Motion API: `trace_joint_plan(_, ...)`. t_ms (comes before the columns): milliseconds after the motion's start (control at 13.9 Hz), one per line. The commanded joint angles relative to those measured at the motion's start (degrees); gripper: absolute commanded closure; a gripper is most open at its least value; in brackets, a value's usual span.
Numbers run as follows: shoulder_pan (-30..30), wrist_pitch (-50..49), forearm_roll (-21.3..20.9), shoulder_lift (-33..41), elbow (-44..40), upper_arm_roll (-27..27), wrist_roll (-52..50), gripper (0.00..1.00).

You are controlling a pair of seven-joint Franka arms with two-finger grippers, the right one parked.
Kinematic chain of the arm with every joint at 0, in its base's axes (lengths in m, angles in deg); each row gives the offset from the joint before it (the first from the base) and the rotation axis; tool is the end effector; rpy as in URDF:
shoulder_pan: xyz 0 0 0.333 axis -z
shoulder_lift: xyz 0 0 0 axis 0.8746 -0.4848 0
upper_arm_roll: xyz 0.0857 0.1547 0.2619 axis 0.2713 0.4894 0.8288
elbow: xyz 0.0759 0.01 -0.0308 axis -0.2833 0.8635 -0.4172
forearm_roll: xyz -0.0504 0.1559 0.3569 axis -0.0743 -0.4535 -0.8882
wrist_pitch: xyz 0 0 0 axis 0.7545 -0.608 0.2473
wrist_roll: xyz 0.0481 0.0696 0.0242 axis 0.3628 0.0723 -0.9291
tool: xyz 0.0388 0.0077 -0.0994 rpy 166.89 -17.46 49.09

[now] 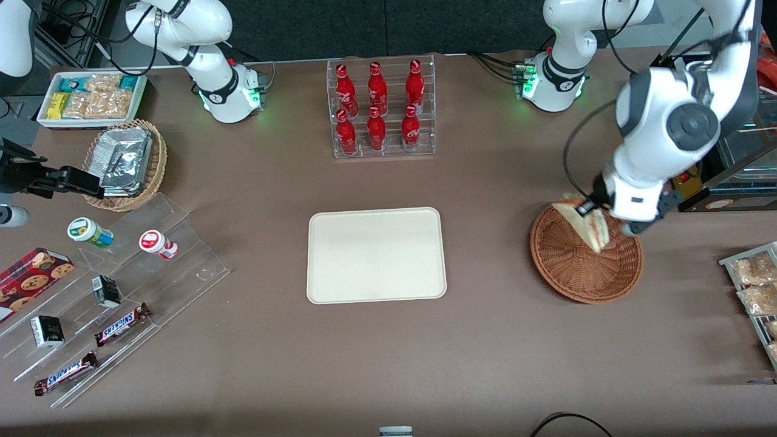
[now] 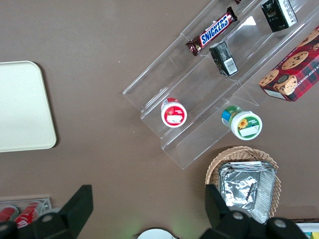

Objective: Place sandwich from basket to tray
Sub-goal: 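Lift the sandwich up out of the basket with the left gripper, then carry the sandwich over the cream tray with the left gripper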

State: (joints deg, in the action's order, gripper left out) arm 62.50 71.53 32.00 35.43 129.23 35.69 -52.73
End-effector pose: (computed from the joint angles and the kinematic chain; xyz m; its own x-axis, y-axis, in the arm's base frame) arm 0.5203 -0.1296 0.4444 0.8438 0.5351 -0.0401 0.5322 -0.8441 -0.0650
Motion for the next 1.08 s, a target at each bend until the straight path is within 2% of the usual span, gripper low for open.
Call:
trace_joint_plan(0,3.2,-3.1,-1.0,-5.1,-7.0,-5.0,-3.6,1.00)
trace_joint_plan(216,10.2,-2.3,-2.8,-11.7,-12.5,-6.1,-0.2,1.00)
trace_joint_plan(432,18.5,-2.0,-4.4,-22.0,-21.5,-5.9,-5.3,1.00)
trace_joint_plan(792,26.3,-0.5,-12.0,-38.1,-34.5,-5.9,-9.9,1.00)
trace_joint_plan(1008,28.6,5.9,-12.3,-42.6,-37.8,-5.8,-12.1,1.00)
